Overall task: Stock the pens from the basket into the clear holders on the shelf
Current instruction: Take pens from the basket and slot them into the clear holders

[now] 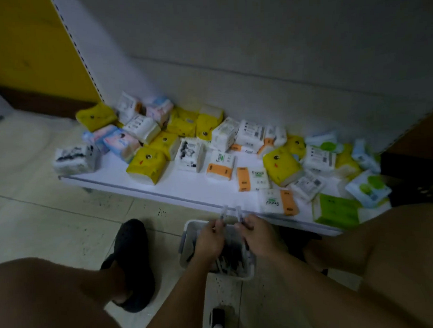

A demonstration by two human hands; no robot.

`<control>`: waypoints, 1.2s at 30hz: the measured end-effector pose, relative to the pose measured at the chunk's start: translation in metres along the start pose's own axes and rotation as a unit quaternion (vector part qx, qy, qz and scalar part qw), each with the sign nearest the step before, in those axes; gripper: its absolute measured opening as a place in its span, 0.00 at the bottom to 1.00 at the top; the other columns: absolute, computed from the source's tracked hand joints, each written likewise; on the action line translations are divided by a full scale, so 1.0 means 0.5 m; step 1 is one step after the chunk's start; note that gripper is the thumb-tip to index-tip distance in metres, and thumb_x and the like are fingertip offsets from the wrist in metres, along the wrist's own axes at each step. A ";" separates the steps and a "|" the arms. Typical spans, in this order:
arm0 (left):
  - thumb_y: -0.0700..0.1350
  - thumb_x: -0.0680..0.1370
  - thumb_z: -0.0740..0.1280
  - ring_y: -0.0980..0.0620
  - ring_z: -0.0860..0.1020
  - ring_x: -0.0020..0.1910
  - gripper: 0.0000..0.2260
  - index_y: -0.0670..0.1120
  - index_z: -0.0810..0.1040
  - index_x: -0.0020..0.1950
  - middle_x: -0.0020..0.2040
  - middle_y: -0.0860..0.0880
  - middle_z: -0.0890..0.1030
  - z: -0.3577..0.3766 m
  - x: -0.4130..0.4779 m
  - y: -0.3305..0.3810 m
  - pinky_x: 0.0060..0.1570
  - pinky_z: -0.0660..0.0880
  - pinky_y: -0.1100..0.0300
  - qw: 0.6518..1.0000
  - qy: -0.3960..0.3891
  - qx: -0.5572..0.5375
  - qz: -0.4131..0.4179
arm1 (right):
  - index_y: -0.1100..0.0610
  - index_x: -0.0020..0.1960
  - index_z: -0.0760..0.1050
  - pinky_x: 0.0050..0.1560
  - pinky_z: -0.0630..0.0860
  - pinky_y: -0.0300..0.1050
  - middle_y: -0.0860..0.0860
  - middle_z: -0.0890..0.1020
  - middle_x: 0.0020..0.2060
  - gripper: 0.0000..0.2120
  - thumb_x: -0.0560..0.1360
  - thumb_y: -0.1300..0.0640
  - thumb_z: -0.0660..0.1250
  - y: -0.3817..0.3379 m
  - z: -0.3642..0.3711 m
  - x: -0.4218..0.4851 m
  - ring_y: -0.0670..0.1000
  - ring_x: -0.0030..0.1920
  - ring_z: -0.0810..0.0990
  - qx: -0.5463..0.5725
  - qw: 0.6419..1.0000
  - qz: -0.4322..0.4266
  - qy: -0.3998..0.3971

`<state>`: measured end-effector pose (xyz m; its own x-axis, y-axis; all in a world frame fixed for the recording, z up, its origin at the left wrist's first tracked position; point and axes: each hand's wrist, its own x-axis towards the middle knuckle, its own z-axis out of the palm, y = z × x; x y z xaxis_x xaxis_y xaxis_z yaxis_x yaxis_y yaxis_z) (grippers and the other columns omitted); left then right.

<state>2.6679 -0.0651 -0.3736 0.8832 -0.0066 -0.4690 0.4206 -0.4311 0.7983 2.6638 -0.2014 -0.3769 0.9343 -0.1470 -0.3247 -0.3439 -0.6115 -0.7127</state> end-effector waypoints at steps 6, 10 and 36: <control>0.41 0.81 0.60 0.52 0.76 0.32 0.08 0.40 0.76 0.47 0.39 0.42 0.79 -0.041 -0.039 0.125 0.29 0.72 0.65 0.994 0.002 -0.079 0.069 | 0.54 0.57 0.75 0.37 0.71 0.42 0.48 0.75 0.35 0.10 0.76 0.59 0.69 -0.075 -0.118 -0.035 0.50 0.38 0.77 0.063 0.994 -0.039 0.080; 0.45 0.82 0.59 0.49 0.79 0.41 0.10 0.43 0.77 0.48 0.42 0.47 0.80 -0.062 -0.073 0.204 0.39 0.71 0.58 0.988 0.046 -0.001 0.144 | 0.41 0.71 0.60 0.38 0.79 0.49 0.53 0.76 0.42 0.29 0.79 0.64 0.65 -0.133 -0.198 -0.067 0.51 0.36 0.83 0.155 0.978 -0.124 0.058; 0.40 0.78 0.67 0.54 0.84 0.41 0.13 0.52 0.76 0.61 0.47 0.44 0.81 -0.128 -0.411 0.892 0.42 0.82 0.56 0.833 -0.020 -0.051 0.550 | 0.46 0.56 0.77 0.42 0.82 0.54 0.54 0.81 0.39 0.15 0.75 0.62 0.70 -0.457 -0.798 -0.293 0.50 0.35 0.84 0.224 0.837 -0.394 0.307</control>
<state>2.6874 -0.1980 0.1028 0.7398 -0.3777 0.5569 -0.6213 -0.0654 0.7809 2.6431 -0.3503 0.0813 0.7127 -0.2913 0.6381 0.5294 -0.3734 -0.7618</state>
